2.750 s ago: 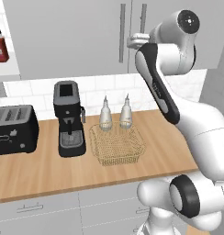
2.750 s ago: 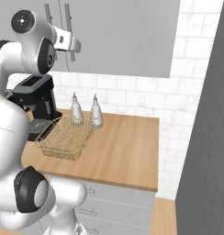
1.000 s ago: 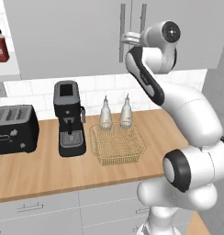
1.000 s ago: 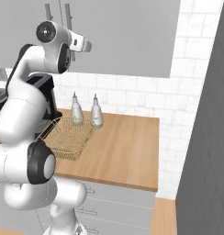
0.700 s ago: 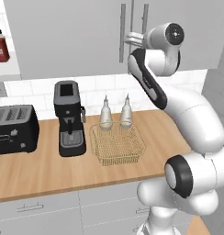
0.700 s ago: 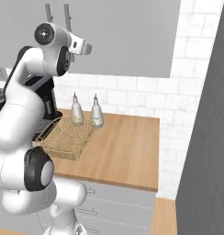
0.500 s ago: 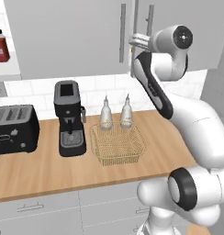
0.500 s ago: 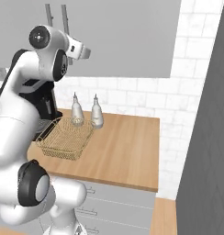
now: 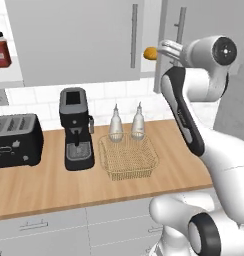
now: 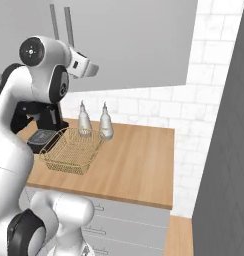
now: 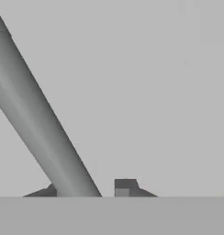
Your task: Open the cabinet, pick up the bread from the cabinet and place it in the basket. Then move the basket to the dining counter.
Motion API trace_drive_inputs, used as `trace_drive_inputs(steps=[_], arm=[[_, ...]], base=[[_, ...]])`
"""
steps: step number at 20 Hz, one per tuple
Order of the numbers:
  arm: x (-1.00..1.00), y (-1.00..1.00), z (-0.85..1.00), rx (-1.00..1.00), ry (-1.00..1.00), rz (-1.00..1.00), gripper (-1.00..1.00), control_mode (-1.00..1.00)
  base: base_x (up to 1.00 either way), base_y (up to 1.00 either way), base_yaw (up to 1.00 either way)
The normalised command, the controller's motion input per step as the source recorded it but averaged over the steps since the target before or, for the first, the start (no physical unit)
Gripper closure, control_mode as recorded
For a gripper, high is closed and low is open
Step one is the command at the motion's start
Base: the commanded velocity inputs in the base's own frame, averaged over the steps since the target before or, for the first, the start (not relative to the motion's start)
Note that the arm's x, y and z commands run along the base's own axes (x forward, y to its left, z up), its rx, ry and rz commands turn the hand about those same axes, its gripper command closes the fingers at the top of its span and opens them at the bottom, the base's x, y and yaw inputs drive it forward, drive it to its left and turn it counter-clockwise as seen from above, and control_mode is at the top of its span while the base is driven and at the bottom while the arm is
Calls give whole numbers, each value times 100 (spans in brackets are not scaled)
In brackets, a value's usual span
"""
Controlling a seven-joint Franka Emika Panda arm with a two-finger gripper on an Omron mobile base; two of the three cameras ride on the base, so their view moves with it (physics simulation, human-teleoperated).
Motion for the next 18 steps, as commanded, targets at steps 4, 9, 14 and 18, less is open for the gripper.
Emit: trace_drive_inputs(steps=[4, 9, 14, 18], arm=[[-100, -72, 54, 4, 0, -5, 100, -100], [-100, -74, 52, 4, 0, -2, 100, -100], [-100, -80, 43, 7, 0, 0, 100, -100], [-85, 23, 1, 3, 7, -5, -100, -100]], base=[[0, 0, 0], [0, 0, 0], [0, 0, 0], [0, 0, 0]])
